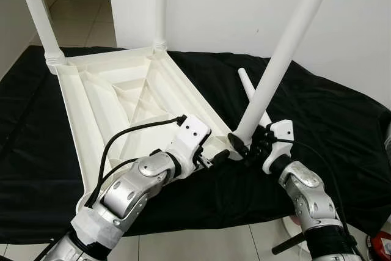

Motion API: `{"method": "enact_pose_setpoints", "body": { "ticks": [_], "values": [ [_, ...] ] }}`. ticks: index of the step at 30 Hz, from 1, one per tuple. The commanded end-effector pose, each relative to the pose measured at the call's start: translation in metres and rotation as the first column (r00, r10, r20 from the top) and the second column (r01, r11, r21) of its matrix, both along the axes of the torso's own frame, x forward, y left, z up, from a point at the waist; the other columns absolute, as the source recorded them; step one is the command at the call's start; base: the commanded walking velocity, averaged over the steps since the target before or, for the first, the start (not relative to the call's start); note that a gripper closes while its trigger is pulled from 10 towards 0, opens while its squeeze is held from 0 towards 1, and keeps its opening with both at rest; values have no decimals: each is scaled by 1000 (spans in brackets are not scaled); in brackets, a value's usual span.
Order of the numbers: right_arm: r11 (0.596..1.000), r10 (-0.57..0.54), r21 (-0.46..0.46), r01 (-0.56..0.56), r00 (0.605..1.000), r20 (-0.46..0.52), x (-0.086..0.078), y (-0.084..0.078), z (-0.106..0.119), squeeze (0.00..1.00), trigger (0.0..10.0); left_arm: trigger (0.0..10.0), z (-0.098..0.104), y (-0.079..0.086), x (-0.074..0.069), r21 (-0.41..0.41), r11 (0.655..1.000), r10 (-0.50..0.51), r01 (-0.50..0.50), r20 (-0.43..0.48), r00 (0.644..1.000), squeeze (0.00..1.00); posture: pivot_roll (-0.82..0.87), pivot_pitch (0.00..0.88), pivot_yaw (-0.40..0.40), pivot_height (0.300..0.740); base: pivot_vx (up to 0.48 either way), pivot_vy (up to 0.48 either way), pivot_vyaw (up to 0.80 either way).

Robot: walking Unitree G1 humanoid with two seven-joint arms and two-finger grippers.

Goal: Building children table

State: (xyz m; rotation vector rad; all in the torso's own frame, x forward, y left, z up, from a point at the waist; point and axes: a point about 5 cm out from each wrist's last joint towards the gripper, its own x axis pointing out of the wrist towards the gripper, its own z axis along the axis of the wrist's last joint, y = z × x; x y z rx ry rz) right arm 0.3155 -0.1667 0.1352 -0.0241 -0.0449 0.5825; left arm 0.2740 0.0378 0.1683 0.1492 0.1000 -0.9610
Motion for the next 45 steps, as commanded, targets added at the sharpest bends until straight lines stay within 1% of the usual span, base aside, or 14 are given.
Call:
{"method": "enact_pose_setpoints", "body": {
  "ticks": [1,4,8,13,15,25,26,29,30,38,40,41,44,45],
  "values": [
    [999,27,-22,-27,1000,2,6,-4,0,0,10000,10000,0,-4,-3,10,994,-105,105,-10,994,0,36,17,-74,740,0,0,0],
    [999,42,-27,-42,999,0,9,-4,0,0,10000,10000,0,-4,-3,10,994,-106,106,-9,994,0,36,17,-74,740,0,0,0],
    [995,85,-58,-85,996,-15,25,4,-2,0,10000,10000,1,-6,-3,14,992,-124,124,-8,992,0,45,9,-72,740,0,0,0],
    [991,111,-66,-113,993,-27,29,9,-4,0,10000,10000,1,-6,-3,19,992,-128,128,-6,992,0,51,7,-74,740,0,0,0],
    [987,137,-76,-141,989,-47,30,11,-9,0,0,10000,1,-5,-4,19,992,-126,126,-4,992,0,67,5,-84,740,0,0,0],
    [986,140,-76,-146,987,-80,29,6,-20,0,0,10000,-2,-4,-7,29,990,-137,137,-21,990,0,70,7,-86,740,0,0,0],
    [989,124,-65,-130,989,-82,30,5,-21,0,1176,10000,-2,-4,-7,32,990,-137,138,-21,990,0,70,7,-85,740,0,0,0],
    [992,107,-53,-112,991,-83,30,5,-22,0,1176,10000,-3,-3,-6,36,990,-137,138,-21,990,0,70,7,-85,740,0,0,0],
    [996,70,-40,-74,992,-102,30,8,-25,0,10000,10000,-4,-3,-7,38,988,-150,151,-29,988,0,66,9,-87,740,0,0,0],
    [994,-108,-39,105,990,-86,30,10,-27,0,10000,10000,-5,-2,-11,41,983,-176,178,-48,983,0,66,10,-87,740,0,0,0],
    [970,-244,-8,244,966,-88,28,18,-27,0,10000,10000,-5,0,-12,44,982,-180,182,-50,982,0,55,11,-82,740,0,0,0],
    [970,-244,-8,244,966,-88,28,18,-27,0,10000,10000,-5,0,-12,44,982,-180,182,-50,982,0,55,11,-82,740,0,0,0],
    [907,-414,24,420,902,-125,24,26,-30,0,10000,10000,-7,0,-14,46,980,-192,194,-61,980,0,47,18,-81,740,0,0,0],
    [907,-414,24,420,902,-125,24,26,-30,0,10000,10000,-7,0,-14,46,980,-192,194,-61,980,0,47,18,-81,740,0,0,0]
  ]
}}
